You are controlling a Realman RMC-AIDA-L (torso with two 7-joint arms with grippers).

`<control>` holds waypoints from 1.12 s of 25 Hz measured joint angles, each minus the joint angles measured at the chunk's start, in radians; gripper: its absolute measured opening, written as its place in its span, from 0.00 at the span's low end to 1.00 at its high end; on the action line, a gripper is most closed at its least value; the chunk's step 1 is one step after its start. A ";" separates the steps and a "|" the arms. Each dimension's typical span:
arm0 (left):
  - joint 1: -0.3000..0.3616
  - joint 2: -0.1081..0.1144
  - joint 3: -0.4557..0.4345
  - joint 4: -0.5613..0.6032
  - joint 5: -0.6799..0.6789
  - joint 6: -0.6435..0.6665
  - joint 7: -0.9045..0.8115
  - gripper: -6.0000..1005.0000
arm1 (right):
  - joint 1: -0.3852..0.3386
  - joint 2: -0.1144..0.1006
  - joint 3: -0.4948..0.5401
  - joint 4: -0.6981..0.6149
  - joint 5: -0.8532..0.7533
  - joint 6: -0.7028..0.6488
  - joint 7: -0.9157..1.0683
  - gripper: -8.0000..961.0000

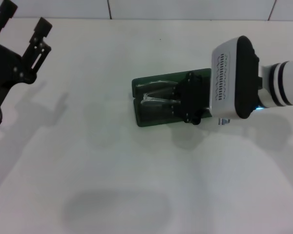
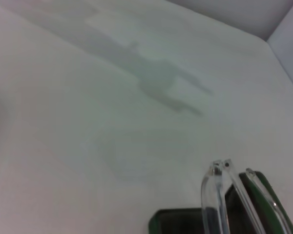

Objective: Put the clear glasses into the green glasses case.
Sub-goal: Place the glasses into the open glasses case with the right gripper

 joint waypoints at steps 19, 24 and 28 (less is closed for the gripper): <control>-0.035 0.001 0.002 -0.006 -0.010 -0.038 -0.018 0.66 | 0.019 0.003 -0.075 0.056 -0.079 0.129 0.076 0.18; -0.036 -0.001 0.003 -0.005 -0.011 -0.038 -0.027 0.66 | 0.019 0.003 -0.094 0.068 -0.080 0.163 0.091 0.18; -0.038 0.000 0.002 -0.005 -0.014 -0.038 -0.032 0.66 | 0.015 0.003 -0.109 0.068 -0.081 0.183 0.099 0.19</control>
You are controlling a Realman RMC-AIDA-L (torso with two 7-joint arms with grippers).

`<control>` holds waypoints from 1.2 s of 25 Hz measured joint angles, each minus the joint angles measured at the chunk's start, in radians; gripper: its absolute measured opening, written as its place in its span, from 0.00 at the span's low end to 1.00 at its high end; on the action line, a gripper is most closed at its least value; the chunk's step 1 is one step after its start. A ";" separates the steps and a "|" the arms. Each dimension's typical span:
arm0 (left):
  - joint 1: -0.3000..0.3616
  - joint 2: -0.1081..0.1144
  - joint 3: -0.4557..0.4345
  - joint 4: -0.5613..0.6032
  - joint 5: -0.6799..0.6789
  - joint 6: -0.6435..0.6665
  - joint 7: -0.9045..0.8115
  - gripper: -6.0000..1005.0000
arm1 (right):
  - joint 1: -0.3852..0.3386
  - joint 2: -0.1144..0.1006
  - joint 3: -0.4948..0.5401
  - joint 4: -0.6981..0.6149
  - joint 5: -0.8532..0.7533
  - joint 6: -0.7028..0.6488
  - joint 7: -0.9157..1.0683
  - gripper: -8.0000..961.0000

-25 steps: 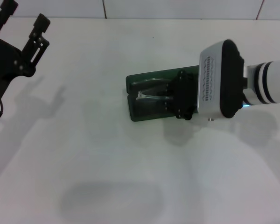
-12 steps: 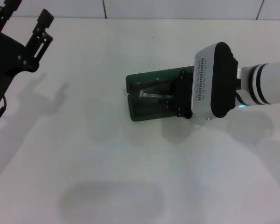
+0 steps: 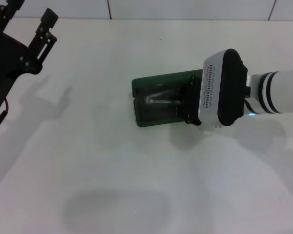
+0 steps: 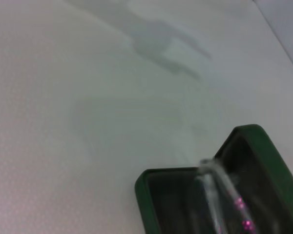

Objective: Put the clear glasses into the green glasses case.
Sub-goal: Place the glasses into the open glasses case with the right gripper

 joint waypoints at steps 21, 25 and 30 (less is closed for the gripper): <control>0.004 0.004 -0.005 0.001 0.000 -0.012 0.000 0.66 | -0.063 -0.004 0.112 -0.080 0.081 -0.219 0.043 0.60; 0.001 0.004 -0.002 0.004 0.005 -0.022 0.000 0.66 | -0.052 -0.003 0.113 -0.041 0.141 -0.215 0.043 0.60; -0.001 0.004 0.000 0.005 0.007 -0.027 0.000 0.66 | -0.049 -0.009 0.179 -0.011 0.220 -0.282 0.043 0.60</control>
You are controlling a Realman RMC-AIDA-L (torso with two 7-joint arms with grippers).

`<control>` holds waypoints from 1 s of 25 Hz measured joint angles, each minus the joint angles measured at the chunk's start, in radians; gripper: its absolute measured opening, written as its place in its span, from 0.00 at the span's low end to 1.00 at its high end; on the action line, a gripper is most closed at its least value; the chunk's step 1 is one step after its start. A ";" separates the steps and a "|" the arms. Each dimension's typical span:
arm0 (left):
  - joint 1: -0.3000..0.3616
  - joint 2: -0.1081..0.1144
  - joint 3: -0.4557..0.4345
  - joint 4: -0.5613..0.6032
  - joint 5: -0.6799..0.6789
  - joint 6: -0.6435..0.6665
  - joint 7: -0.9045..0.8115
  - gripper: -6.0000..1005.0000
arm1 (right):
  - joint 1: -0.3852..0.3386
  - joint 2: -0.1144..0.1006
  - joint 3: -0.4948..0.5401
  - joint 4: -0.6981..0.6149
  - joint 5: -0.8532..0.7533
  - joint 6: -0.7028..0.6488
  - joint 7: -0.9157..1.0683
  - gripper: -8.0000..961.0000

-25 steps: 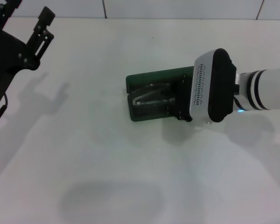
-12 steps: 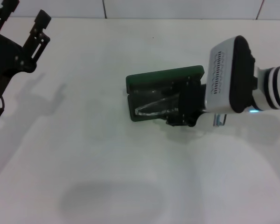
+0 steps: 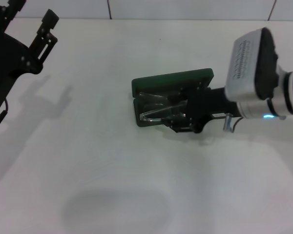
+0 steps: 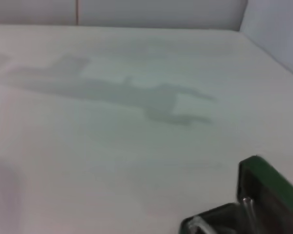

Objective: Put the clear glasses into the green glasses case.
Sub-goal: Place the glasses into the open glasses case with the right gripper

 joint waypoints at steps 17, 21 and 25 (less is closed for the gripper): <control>-0.003 0.000 0.001 0.003 0.003 -0.002 0.000 0.66 | 0.253 -0.003 0.040 0.336 -0.018 -0.029 0.125 0.60; -0.003 0.000 0.001 0.003 0.003 -0.002 0.000 0.66 | 0.262 -0.003 0.040 0.337 -0.049 -0.008 0.153 0.60; 0.000 0.000 0.000 0.002 0.003 -0.002 0.000 0.66 | 0.244 -0.004 0.046 0.286 -0.052 -0.046 0.154 0.60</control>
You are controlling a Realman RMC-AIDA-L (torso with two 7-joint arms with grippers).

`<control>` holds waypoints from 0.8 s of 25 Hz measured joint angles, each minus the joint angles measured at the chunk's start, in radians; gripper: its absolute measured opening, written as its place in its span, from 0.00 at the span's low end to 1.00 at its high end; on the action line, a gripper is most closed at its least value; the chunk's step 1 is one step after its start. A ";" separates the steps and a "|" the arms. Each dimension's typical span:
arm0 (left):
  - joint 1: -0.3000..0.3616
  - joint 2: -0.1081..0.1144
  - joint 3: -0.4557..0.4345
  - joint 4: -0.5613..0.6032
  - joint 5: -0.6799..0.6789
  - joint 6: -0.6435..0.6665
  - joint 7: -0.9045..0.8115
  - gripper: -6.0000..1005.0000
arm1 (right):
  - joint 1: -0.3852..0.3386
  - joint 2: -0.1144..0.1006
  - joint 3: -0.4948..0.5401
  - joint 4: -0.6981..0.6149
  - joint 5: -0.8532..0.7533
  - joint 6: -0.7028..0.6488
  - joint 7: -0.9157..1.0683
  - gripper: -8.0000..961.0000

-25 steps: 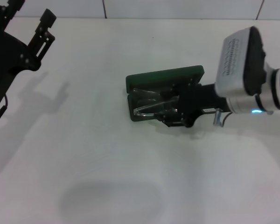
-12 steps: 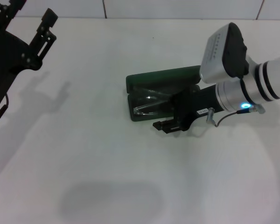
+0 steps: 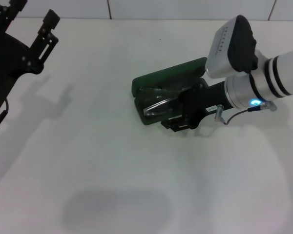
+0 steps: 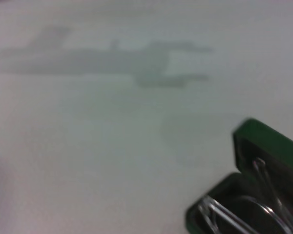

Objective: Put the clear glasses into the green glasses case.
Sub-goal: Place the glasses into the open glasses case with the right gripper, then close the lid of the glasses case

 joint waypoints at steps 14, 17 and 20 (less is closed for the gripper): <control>-0.017 -0.002 0.001 -0.006 0.000 -0.064 -0.040 0.66 | -0.374 0.005 0.358 -0.202 0.342 -0.219 -0.385 0.60; -0.041 -0.002 0.002 -0.002 0.000 -0.146 -0.108 0.66 | -0.430 0.005 0.420 -0.034 0.651 -0.270 -0.668 0.60; -0.087 0.001 0.002 0.000 0.010 -0.281 -0.207 0.66 | -0.441 0.002 0.503 0.203 0.929 -0.412 -0.921 0.60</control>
